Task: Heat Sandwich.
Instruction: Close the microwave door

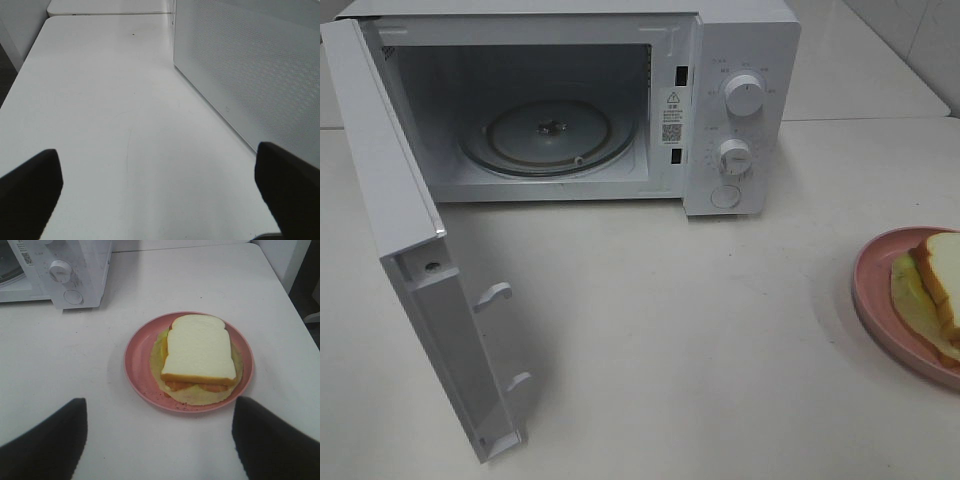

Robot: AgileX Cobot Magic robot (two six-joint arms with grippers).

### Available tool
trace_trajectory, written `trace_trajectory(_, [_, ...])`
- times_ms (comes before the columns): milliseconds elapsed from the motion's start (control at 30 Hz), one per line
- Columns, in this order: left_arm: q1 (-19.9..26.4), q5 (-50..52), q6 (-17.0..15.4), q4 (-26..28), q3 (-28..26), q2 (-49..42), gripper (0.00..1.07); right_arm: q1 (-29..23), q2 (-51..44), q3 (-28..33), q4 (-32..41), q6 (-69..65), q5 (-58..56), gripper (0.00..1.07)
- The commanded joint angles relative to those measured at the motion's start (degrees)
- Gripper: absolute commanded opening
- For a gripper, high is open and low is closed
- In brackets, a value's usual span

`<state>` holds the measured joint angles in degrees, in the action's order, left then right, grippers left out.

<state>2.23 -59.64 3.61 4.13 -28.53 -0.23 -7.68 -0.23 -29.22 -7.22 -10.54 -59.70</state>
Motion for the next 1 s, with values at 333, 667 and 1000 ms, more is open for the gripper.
trace_trajectory(333, [-0.1,0.1,-0.1,0.1,0.2,-1.3,1.01,0.3,-1.4,0.1,0.2,0.7,0.0,0.76])
trace_trajectory(667, [-0.1,0.1,-0.4,0.0,0.2,-1.3,1.01,0.3,-1.4,0.1,0.2,0.7,0.0,0.76])
trace_trajectory(1000, [-0.1,1.7,-1.7,0.3,-0.9,-1.1,1.01,0.3,-1.4,0.1,0.2,0.7,0.0,0.76])
